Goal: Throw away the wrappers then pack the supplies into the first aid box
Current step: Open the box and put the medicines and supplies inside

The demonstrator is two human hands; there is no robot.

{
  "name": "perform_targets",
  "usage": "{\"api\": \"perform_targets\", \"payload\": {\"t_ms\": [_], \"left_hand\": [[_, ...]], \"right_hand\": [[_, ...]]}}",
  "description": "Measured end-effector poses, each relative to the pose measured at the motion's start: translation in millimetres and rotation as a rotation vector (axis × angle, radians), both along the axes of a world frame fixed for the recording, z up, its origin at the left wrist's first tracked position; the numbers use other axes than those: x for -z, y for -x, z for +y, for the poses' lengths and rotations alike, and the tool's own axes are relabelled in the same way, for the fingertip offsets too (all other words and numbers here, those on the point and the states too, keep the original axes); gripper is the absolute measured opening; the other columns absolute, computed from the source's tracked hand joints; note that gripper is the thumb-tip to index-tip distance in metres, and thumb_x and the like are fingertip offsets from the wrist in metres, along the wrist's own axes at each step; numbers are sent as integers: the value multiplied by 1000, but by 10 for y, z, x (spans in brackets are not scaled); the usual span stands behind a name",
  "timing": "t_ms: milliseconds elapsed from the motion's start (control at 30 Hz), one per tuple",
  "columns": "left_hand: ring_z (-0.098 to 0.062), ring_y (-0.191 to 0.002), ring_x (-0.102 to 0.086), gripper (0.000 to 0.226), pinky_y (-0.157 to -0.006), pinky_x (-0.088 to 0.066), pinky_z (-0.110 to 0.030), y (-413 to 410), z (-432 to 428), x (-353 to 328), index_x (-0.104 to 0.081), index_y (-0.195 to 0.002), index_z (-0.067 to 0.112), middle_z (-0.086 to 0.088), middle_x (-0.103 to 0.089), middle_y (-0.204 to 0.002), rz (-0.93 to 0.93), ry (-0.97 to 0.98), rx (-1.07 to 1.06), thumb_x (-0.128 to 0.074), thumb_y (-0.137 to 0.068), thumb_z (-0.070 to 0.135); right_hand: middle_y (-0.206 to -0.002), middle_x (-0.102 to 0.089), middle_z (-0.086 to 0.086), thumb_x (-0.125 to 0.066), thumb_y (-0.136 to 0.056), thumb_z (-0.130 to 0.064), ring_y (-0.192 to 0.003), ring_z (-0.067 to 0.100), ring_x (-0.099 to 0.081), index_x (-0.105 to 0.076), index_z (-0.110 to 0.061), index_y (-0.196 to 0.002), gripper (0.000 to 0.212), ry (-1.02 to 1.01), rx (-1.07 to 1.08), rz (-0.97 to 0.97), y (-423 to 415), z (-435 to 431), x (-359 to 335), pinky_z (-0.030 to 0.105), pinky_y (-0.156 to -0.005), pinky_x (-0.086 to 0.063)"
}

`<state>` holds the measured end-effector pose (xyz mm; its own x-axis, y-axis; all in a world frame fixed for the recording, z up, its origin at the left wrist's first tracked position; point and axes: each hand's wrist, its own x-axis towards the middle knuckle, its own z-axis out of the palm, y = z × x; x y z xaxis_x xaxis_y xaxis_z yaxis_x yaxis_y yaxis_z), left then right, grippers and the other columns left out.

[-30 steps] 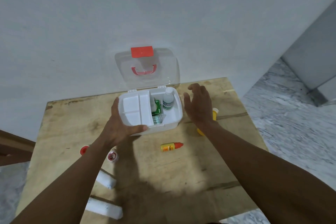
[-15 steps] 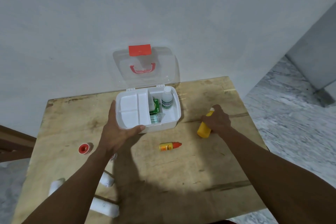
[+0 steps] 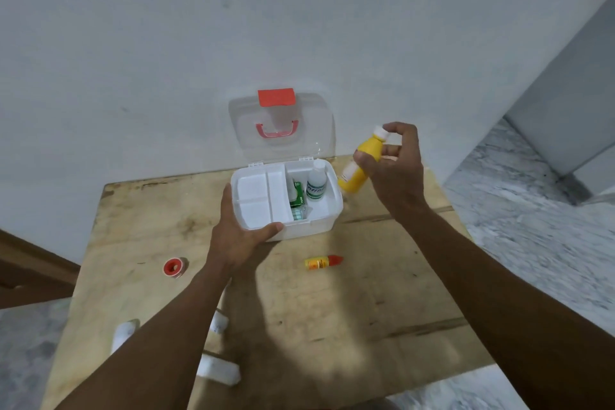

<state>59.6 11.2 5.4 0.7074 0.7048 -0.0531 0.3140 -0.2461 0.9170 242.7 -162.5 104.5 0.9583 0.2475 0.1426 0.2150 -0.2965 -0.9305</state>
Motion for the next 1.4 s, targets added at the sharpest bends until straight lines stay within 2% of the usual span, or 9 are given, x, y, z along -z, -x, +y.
{"api": "perform_targets", "payload": {"t_ms": [133,367,533,667,967,1067,1167,1300,1400], "left_hand": [[-12,-108,-52,99,-73,-44,-21,15,19,17,-25,-144,38,23,-52,-120,-6,15,9,-89,-68,34],[14,-105,-50,98,-76,-45,-17,-5,46,25,-27,-141,42,40,-49,-117,-5,28,14,-90,-66,35],[3,-114,-53,96,-89,-54,-35,-16,64,52,-29,-140,38,28,-51,-125,-10,23,41,-90,-67,36],[2,-115,-53,93,-89,-55,-35,-35,61,31,-31,-140,36,28,-51,-125,-26,7,52,-89,-67,34],[5,-114,-53,95,-90,-54,-36,-23,88,59,-30,-140,37,31,-51,-124,-25,21,58,-87,-64,41],[-1,-116,-54,95,-91,-53,-41,-17,95,83,-30,-139,38,29,-52,-125,-34,21,60,-87,-63,39],[-3,-114,-54,97,-87,-52,-34,-6,75,70,-28,-141,38,28,-52,-125,-33,13,48,-86,-63,40],[-10,-113,-55,99,-89,-53,-40,1,96,93,-25,-142,39,26,-51,-124,-32,15,57,-87,-64,40],[-16,-116,-53,101,-93,-52,-46,4,110,109,-24,-142,40,21,-51,-127,-24,28,56,-87,-62,41]], "right_hand": [[-91,-68,-3,-82,-71,-14,-85,15,-69,-51,-23,-114,53,54,-132,-73,170,207,126,24,-76,-56],[-98,-70,7,-80,-71,-15,-91,32,-64,-41,-28,-107,55,400,-305,-345,188,269,771,40,-73,-51],[-91,-70,12,-79,-68,-4,-85,39,-57,-58,-5,-100,38,464,-291,-430,80,344,904,41,-70,-49],[-86,-65,16,-82,-58,2,-75,39,-56,-57,-6,-98,48,519,-264,-523,64,423,1001,40,-68,-50],[-97,-57,17,-74,-72,-8,-89,29,-51,-55,-1,-108,41,418,-232,-423,118,307,917,35,-74,-45],[-94,-60,10,-66,-85,-14,-81,25,-57,-56,-6,-107,26,365,-130,-365,267,111,906,34,-67,-48],[-82,-63,6,-61,-86,-15,-73,29,-61,-59,-11,-94,9,474,-176,-347,493,-115,1001,34,-62,-46],[-111,-59,7,-60,-79,-48,-103,32,-54,-61,-18,-113,45,861,-499,-139,762,-257,1216,39,-84,-49],[-121,-52,5,-61,-86,-41,-113,30,-49,-57,-23,-121,40,998,-515,-78,865,-274,1284,40,-90,-46]]}}
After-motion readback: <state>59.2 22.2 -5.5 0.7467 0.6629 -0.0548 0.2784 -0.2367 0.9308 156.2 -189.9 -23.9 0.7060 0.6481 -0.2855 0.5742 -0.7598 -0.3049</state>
